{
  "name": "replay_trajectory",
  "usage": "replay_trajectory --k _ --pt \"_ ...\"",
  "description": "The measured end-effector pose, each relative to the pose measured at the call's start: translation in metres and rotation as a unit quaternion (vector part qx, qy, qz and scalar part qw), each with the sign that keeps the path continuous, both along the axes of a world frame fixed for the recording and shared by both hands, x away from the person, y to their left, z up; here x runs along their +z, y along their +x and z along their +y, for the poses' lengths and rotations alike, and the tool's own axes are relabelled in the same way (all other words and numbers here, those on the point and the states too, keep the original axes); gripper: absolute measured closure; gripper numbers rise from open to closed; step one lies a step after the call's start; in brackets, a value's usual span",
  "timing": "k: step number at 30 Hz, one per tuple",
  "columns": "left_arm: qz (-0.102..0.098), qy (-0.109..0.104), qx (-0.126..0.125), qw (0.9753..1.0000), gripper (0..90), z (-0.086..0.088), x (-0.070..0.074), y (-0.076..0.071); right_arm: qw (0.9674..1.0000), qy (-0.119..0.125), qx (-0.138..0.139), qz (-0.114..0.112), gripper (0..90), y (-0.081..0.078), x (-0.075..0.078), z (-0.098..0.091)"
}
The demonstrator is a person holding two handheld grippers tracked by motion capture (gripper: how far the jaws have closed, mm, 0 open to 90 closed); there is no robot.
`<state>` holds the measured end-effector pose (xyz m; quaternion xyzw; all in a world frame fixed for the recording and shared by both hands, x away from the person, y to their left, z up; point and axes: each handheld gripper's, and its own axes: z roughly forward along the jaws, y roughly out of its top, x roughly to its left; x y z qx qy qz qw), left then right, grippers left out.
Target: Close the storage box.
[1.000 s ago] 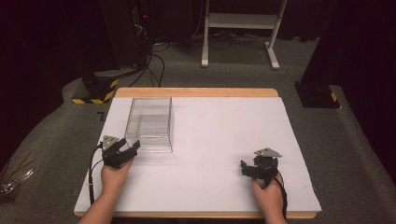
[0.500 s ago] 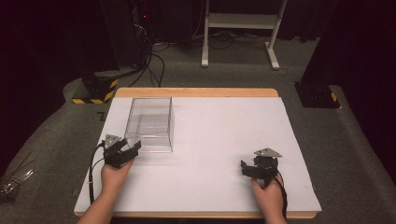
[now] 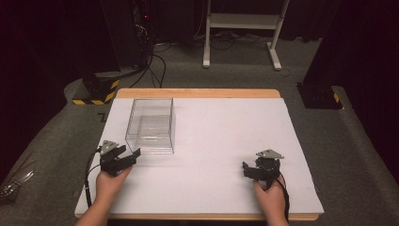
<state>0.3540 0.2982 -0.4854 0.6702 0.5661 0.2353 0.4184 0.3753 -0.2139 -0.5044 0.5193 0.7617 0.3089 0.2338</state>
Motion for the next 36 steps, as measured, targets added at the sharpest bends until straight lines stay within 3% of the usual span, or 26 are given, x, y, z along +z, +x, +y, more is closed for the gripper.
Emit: replay_trajectory --k 7,13,16,20,22,25,36 --pt "0.02 0.007 -0.016 0.9996 30.3 0.011 -0.006 -0.02 1.0 0.0 0.0 0.0 14.6 0.0 0.0 0.0" --pt "0.043 0.027 -0.023 0.9984 29.7 0.022 -0.017 -0.036 1.0 0.001 -0.001 0.001 14.7 0.0 0.0 0.0" --pt "0.058 0.021 -0.026 0.9978 28.1 0.024 -0.02 -0.037 1.0 0.0 0.0 0.0 14.9 0.0 0.0 0.0" --pt "0.054 0.067 -0.033 0.9958 24.4 0.015 -0.022 -0.039 1.0 0.0 0.0 -0.001 15.0 0.0 0.0 0.0" --pt "0.055 0.111 -0.04 0.9915 20.4 0.006 -0.023 -0.039 1.0 0.0 0.0 0.0 15.0 0.0 0.0 0.0" --pt "0.053 0.102 -0.043 0.9924 20.6 0.007 -0.023 -0.039 1.0 0.001 0.0 0.001 14.9 0.0 0.0 0.0" --pt "0.053 0.102 -0.046 0.9923 20.0 0.007 -0.023 -0.038 1.0 0.001 0.0 0.0 15.0 0.0 0.0 0.0"
